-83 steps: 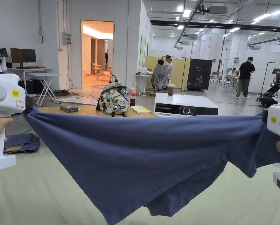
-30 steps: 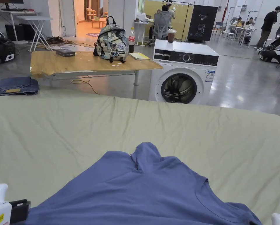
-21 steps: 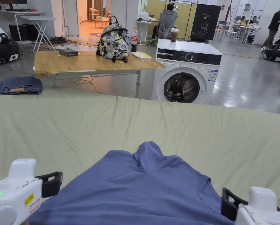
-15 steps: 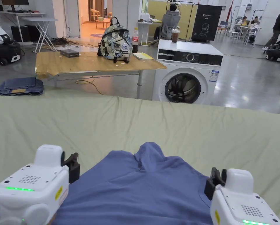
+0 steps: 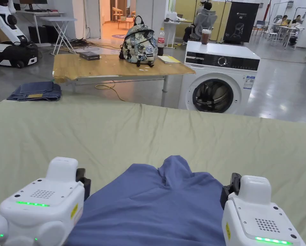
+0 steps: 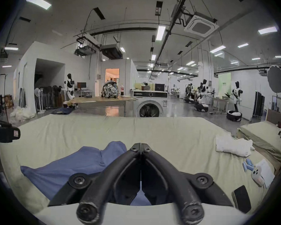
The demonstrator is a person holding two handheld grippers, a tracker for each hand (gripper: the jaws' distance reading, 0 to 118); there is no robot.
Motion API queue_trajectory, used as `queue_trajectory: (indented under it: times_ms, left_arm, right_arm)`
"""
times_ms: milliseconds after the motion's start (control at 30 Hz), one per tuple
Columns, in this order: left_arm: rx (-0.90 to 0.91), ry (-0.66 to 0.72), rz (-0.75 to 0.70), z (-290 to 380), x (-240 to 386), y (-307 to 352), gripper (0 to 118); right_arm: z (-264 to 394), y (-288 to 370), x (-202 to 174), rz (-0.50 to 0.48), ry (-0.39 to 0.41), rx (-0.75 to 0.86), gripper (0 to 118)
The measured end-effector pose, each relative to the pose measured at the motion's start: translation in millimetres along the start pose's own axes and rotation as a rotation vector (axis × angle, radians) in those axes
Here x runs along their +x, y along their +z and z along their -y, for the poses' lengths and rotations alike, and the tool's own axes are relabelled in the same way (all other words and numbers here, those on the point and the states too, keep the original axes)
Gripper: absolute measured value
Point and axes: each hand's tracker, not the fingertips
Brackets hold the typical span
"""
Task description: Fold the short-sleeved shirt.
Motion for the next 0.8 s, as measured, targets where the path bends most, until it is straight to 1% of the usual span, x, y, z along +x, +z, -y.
queue_trajectory:
  times_ms: [200, 267, 300, 367, 400, 433, 467, 500, 533, 567, 733, 767, 800]
  left_arm:
    - [-0.22, 0.147, -0.068, 18.1, -91.1, -20.0, 0]
    - [-0.311, 0.228, -0.027, 23.9, -119.4, -31.0, 0]
    - [-0.335, 0.258, -0.03, 30.4, -140.9, -44.4, 0]
    - [-0.409, 0.291, -0.028, 36.1, -161.0, -56.5, 0]
    - [-0.448, 0.305, -0.03, 38.7, -168.4, -62.1, 3]
    - [-0.473, 0.316, -0.042, 41.3, -167.6, -60.7, 17]
    - [-0.487, 0.323, -0.046, 44.1, -169.6, -62.6, 29]
    - [-0.509, 0.329, -0.031, 46.8, -172.9, -67.1, 45]
    - [-0.532, 0.341, -0.027, 49.8, -175.2, -72.0, 76]
    - [-0.562, 0.35, -0.031, 53.9, -170.3, -71.6, 89]
    - [-0.628, 0.401, -0.065, 74.3, -163.6, -88.6, 89]
    - [-0.65, 0.405, -0.083, 78.2, -162.9, -93.5, 88]
    - [-0.689, 0.401, -0.124, 82.5, -161.4, -99.1, 81]
  right_arm:
    - [14.5, -10.2, -1.3, -0.017, 0.027, -0.056, 0]
    - [19.0, -13.7, -1.8, -0.022, 0.027, -0.077, 0]
    - [21.6, -15.6, -2.1, -0.026, 0.029, -0.089, 0]
    - [26.2, -18.6, -2.7, -0.026, 0.035, -0.105, 0]
    - [28.4, -20.0, -2.7, -0.027, 0.036, -0.113, 0]
    - [30.4, -21.4, -2.9, -0.027, 0.038, -0.123, 0]
    - [32.2, -22.7, -3.0, -0.027, 0.039, -0.131, 0]
    - [33.7, -23.2, -3.0, -0.027, 0.039, -0.138, 0]
    - [35.3, -24.6, -3.3, -0.03, 0.041, -0.15, 0]
    - [36.9, -25.9, -3.7, -0.034, 0.044, -0.159, 0]
    - [44.4, -28.7, -7.1, -0.043, 0.064, -0.18, 0]
    - [45.1, -29.0, -7.8, -0.045, 0.065, -0.187, 0]
    - [46.3, -29.6, -8.5, -0.048, 0.065, -0.194, 0]
